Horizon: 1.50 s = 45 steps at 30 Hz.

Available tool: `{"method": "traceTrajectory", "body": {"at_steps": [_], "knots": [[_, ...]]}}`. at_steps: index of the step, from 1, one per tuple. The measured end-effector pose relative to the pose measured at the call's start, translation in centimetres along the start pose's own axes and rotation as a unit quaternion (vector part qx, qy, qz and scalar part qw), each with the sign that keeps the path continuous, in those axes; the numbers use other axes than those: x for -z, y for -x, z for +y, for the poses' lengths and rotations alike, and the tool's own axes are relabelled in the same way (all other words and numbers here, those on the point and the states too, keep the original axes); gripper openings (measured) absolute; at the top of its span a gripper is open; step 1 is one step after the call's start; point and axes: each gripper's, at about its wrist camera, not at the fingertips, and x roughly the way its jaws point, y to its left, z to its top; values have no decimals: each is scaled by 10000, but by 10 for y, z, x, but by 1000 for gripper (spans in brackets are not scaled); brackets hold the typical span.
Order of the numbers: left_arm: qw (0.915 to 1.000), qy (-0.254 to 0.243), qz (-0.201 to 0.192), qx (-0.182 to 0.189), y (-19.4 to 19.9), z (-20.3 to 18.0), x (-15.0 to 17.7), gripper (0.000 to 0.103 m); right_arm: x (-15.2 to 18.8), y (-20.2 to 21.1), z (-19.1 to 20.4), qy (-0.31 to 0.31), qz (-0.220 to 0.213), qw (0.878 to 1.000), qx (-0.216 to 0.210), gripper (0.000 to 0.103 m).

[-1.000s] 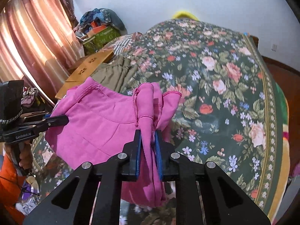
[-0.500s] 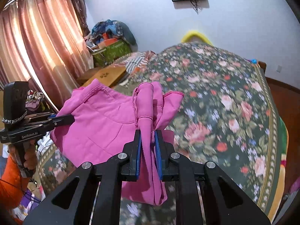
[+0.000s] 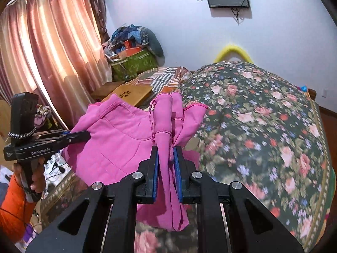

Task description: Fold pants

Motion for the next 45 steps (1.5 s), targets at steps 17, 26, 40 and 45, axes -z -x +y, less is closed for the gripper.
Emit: {"method": "traceTrajectory", "body": {"at_steps": [17,26,40,45], "knots": [[9984,33,528,-187,-96,69,-9,19,-3,-105,-20,-203,493,9986,68,12],[9977,285,468,-392,-95,95,3,46,13,-130,-29,-158,866,9960,175,14],[9834,571,935,-1443,-108,144,21,45,21,-133,-37,389,1226,9880,857,30],[9903,597,363,-1200,-81,135,5,45,12,-116,-43,293,982,9914,813,32]]}}
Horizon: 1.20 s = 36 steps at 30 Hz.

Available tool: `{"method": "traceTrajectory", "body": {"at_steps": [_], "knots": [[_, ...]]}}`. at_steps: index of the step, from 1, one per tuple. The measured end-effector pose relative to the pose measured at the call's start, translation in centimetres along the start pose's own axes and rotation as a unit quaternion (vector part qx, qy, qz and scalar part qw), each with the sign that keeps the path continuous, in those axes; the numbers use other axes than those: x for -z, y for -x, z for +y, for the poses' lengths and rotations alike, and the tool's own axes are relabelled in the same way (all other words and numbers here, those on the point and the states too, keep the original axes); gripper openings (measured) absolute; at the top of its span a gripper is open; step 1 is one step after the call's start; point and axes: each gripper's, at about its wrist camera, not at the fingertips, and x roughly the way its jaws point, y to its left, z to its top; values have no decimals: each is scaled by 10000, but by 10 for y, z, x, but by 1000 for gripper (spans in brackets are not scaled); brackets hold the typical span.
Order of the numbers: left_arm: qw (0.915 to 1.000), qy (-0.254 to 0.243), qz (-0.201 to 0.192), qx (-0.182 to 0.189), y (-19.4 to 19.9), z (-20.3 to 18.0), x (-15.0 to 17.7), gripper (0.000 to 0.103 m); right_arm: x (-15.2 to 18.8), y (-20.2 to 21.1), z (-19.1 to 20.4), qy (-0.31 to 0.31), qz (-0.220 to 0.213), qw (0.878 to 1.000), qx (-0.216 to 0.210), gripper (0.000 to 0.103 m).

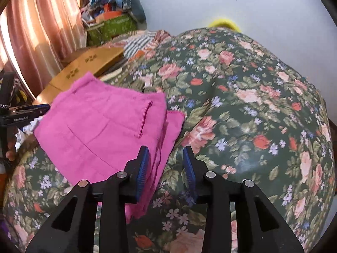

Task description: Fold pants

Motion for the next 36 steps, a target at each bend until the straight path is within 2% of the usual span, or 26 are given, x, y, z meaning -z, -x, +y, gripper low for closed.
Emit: {"method": "traceTrajectory", "body": {"at_steps": [3,6,10,13,15,17,22,24,27,31,33,36], "knots": [[9998,42,-13,177,-2,-5,-10,45,-6,5,-1,-47,-132,9999,-50,39],[9996,9,252,85,-22,-10,-14,45,-10,0,4,9,-144,9999,-62,41],[9979,84,590,-256,-47,-3,-10,45,-10,-20,16,239,45,9997,-91,41],[9954,4,672,-687,-54,6,-9,45,-6,-38,21,458,290,9985,5,41],[9945,-6,670,-808,-52,12,-7,45,-4,-40,18,466,302,9985,-20,43],[9952,69,607,-771,-44,17,-7,45,-4,-37,13,409,229,9989,40,45],[9993,6,177,-315,-11,2,-11,46,-4,-18,1,147,59,9999,43,45],[9996,-122,193,-134,-8,-11,-13,53,-3,-11,1,103,20,9999,-55,45],[9983,-358,443,-76,-18,-27,-4,54,1,-4,6,134,34,9997,-181,45],[9958,-428,744,-328,-35,-27,16,55,11,-9,15,328,220,9989,-263,47],[9959,-342,741,-378,-34,-22,19,55,16,-15,17,453,296,9983,-192,48],[9938,-463,632,-792,-25,-17,22,55,21,-20,16,576,323,9978,56,48]]}}
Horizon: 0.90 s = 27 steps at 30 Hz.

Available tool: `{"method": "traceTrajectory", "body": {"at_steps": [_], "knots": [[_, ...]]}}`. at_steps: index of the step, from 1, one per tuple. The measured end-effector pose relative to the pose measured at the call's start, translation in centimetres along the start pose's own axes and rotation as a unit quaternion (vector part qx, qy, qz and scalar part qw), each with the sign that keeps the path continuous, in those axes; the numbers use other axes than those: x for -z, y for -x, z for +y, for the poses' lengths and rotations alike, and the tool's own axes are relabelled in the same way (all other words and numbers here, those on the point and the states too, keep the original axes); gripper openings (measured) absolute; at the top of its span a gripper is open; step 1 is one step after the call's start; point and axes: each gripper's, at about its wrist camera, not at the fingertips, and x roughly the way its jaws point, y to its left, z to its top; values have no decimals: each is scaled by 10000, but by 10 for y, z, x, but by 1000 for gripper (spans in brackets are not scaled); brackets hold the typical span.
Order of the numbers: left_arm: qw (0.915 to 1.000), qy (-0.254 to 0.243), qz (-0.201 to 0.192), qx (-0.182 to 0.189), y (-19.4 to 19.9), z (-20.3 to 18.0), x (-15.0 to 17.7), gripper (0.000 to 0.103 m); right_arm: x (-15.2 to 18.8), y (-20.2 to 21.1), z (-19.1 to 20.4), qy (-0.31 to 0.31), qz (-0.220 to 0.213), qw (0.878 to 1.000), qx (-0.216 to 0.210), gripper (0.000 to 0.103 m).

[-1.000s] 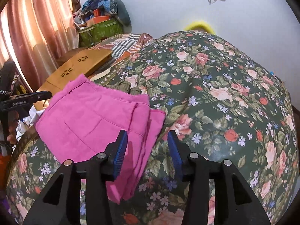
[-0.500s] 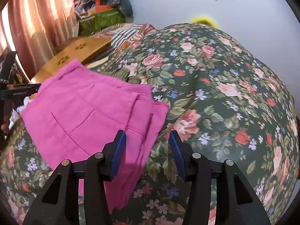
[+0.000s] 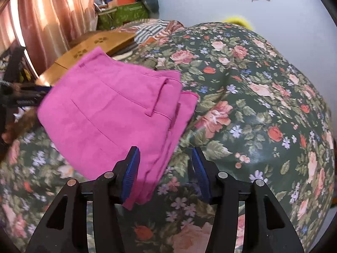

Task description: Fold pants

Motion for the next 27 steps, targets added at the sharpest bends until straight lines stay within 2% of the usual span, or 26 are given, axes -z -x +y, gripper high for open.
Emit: {"method": "traceTrajectory", "body": {"at_steps": [2,5,10,14,20,24,27], "knots": [[9998,-9,10,-188,5,4,3,54,0,5,-7,-96,-53,9999,92,48],[9998,51,-125,-172,22,9,9,54,-1,21,-18,-303,-192,9993,142,48],[9973,123,-722,26,83,-3,17,54,-6,65,-22,-530,-525,9971,128,48],[9910,47,-1312,244,143,-25,19,54,-11,109,-6,-514,-958,9940,76,48],[9704,-45,-2340,601,252,-55,36,54,-10,195,31,-310,-1819,9828,45,51],[9567,-74,-2791,824,311,-69,60,54,2,256,55,-224,-2496,9681,-60,53],[9464,-143,-3127,801,352,-81,87,54,16,293,72,-132,-2901,9569,-24,56]]}}
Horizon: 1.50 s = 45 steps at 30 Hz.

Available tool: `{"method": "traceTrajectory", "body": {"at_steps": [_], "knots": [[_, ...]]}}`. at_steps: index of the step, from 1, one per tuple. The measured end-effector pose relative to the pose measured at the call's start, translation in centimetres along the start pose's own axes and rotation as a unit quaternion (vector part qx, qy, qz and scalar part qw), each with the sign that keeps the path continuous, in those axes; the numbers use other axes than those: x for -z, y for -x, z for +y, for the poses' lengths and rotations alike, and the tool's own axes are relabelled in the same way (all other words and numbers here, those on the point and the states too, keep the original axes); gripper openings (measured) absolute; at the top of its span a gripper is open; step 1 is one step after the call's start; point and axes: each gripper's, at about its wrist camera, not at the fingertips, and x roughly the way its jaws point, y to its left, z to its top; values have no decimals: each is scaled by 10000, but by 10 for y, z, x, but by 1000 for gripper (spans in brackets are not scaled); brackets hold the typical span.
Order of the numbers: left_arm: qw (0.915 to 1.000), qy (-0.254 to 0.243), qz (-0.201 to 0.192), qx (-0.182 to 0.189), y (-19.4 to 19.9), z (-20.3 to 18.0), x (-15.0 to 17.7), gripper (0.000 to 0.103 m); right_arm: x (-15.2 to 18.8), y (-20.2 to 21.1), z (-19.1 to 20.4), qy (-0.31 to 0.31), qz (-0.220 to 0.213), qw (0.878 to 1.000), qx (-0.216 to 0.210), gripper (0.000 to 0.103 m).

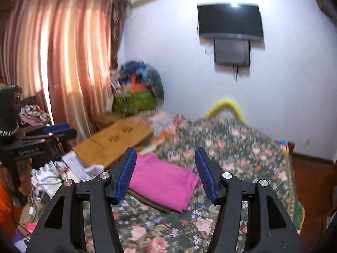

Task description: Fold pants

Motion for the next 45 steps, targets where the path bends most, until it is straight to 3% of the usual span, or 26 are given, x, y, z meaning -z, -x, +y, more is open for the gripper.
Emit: {"method": "traceTrajectory", "body": {"at_steps": [7,10,13,18,27,33,45], "knots": [[9980,22,-630,44,86,-31,6,67,0,69,35,30,-564,9983,-154,59],[9963,-51,-848,-90,110,-42,10,72,4,86,44,-27,-737,9971,-203,67],[9944,-104,-1037,-159,129,-47,16,90,7,98,47,-136,-879,9958,-234,72],[9927,-184,-1168,-234,145,-53,24,102,14,110,48,-270,-994,9945,-186,84],[9931,-100,-1154,-168,153,-54,33,103,20,125,63,-224,-1154,9931,-44,102],[9935,-38,-1129,-156,152,-52,37,103,24,132,68,-148,-1310,9911,197,102],[9939,-8,-1095,-111,150,-50,39,103,27,133,70,-145,-1214,9922,242,102]]}}
